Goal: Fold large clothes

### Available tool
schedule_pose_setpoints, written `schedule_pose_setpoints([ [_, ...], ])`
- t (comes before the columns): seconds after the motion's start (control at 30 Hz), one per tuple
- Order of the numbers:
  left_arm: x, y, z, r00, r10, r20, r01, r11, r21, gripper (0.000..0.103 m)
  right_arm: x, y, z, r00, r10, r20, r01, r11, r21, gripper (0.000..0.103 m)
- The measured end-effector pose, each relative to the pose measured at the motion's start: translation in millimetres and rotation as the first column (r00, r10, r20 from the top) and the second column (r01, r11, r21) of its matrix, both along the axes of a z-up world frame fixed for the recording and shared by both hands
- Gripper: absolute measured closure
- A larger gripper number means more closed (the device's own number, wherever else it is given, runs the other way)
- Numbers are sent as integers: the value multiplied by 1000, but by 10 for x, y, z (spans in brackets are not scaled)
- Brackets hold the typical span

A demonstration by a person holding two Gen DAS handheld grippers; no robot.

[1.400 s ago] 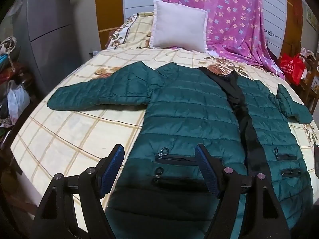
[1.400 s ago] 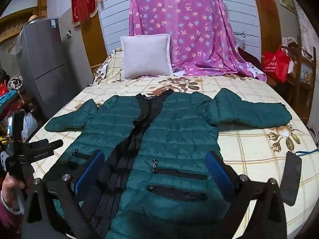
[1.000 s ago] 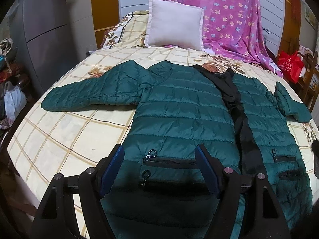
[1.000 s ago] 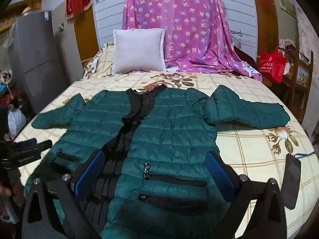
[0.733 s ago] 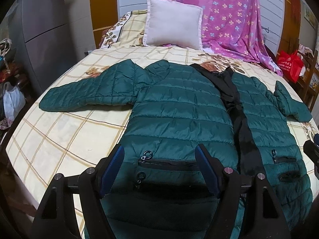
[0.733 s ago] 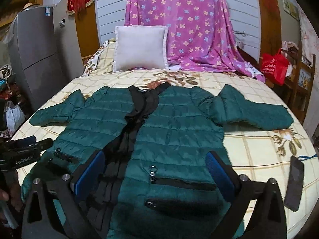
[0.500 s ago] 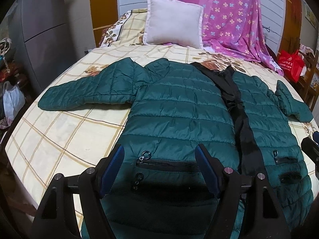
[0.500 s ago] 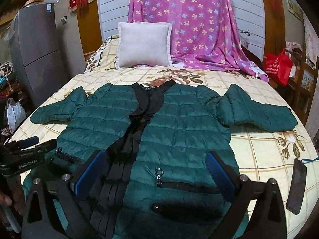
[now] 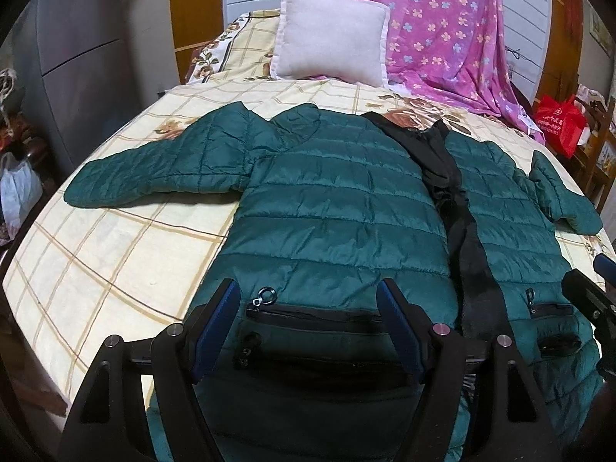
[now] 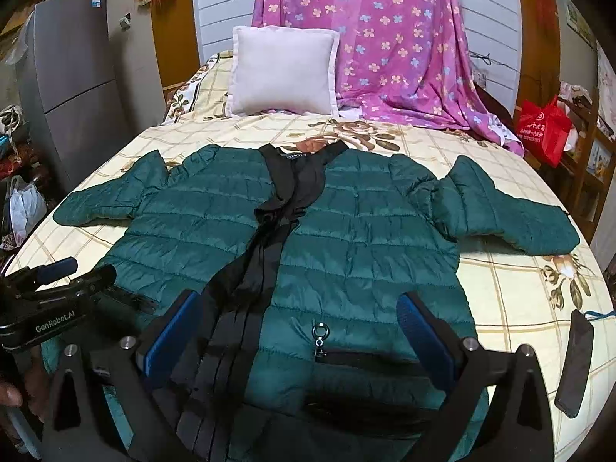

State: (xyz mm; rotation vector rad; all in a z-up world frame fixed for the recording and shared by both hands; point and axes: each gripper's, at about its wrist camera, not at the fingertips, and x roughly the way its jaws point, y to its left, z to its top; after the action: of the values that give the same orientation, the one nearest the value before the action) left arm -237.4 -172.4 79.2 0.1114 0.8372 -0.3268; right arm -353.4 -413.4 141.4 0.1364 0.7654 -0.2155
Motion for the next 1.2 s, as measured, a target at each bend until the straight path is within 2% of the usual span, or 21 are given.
schedule_pose_setpoints([
  [0.57,13,-48,-71,999,-14,-32,13,1000,-26,50,56,-65,-85,996,-86,-31,85,996,-37,1],
  [1.2,123,-79,-131,999,-9,-52,7,999,-38,50,207,-203,-186,989,-133,-64,133,991,-3,1],
])
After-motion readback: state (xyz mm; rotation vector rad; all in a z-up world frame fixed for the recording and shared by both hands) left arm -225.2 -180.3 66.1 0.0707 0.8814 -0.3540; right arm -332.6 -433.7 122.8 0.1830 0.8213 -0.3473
